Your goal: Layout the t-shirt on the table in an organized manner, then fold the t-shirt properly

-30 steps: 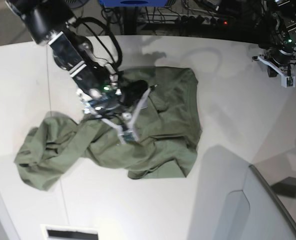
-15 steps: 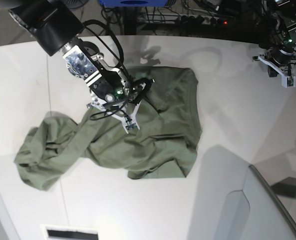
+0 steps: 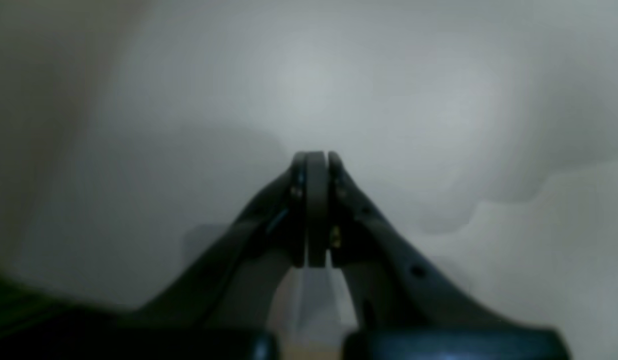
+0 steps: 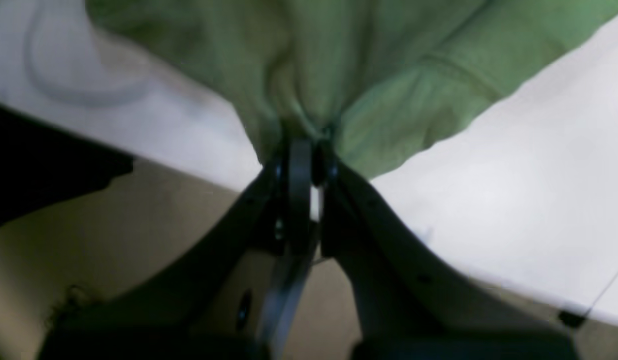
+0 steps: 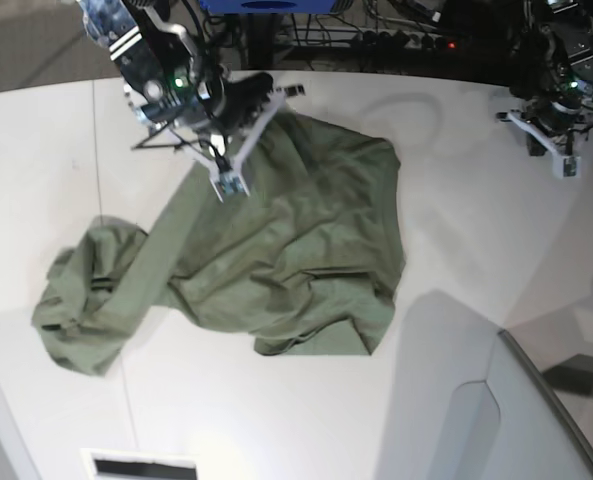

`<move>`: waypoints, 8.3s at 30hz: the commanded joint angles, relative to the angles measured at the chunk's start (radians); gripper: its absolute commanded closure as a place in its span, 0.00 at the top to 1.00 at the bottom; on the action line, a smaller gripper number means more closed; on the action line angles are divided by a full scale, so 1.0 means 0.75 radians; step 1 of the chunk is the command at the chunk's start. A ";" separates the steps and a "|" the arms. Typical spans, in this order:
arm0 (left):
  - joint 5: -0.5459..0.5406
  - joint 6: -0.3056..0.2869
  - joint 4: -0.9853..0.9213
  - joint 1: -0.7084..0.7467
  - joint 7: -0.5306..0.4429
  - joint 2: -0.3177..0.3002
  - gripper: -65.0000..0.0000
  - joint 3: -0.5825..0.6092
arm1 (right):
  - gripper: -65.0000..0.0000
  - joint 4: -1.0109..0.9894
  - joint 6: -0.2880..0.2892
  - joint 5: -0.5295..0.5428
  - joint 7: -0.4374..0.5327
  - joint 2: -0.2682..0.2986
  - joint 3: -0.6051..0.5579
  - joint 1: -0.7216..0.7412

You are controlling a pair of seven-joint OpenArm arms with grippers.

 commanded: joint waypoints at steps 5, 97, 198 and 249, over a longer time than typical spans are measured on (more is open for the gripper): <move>-0.007 -0.007 0.077 -0.011 -0.025 0.008 0.00 0.126 | 0.00 0.026 0.002 0.006 0.014 0.014 0.016 -0.111; 0.717 0.650 -0.226 -0.144 -0.094 -0.132 0.00 0.754 | 0.00 -0.794 0.288 0.012 0.442 0.090 0.120 0.259; 0.447 0.423 0.561 -0.095 0.272 0.053 0.00 0.513 | 0.00 -1.011 0.444 0.004 0.491 -0.213 0.219 0.617; 0.007 0.419 0.300 0.130 0.100 -0.158 0.00 0.104 | 0.00 -1.406 0.438 0.264 0.597 -0.219 -0.643 0.803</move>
